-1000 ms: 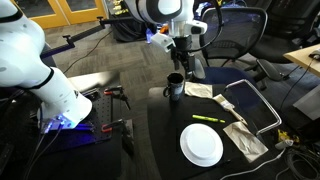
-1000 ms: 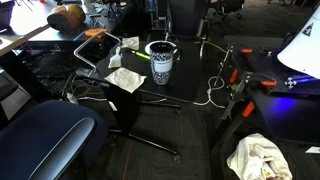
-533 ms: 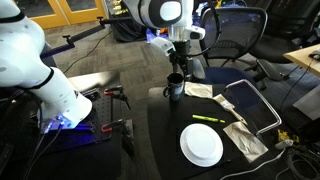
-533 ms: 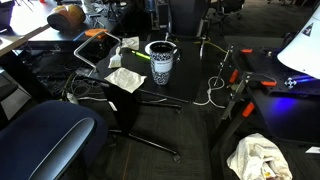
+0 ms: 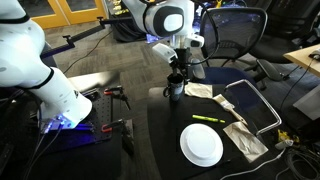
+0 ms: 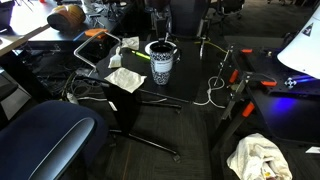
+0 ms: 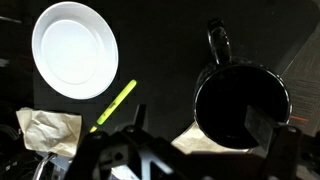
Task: Remove the marker from the cup and put it on the table, then move the cup to the right and put the marker in the cup
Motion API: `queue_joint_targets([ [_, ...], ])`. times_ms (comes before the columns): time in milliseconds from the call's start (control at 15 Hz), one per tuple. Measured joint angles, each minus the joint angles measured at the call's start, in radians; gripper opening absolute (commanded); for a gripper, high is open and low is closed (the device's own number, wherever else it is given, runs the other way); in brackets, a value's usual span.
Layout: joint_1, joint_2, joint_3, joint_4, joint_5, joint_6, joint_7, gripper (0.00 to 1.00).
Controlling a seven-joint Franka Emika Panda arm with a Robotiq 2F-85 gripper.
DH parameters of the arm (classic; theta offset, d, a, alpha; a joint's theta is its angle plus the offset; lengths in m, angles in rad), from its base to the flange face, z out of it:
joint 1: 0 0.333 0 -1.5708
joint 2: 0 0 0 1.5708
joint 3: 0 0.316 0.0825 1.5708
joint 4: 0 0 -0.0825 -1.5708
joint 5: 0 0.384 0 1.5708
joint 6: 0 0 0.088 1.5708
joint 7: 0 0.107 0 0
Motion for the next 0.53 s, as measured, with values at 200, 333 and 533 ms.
queue_joint_targets([
  [200,0.0,0.03,0.0,0.011,0.013,0.019,-0.013,1.0],
  [333,0.0,0.052,0.0,0.02,0.02,0.026,-0.017,1.0],
  [533,-0.002,0.087,0.0,0.031,0.029,0.042,-0.031,0.75],
])
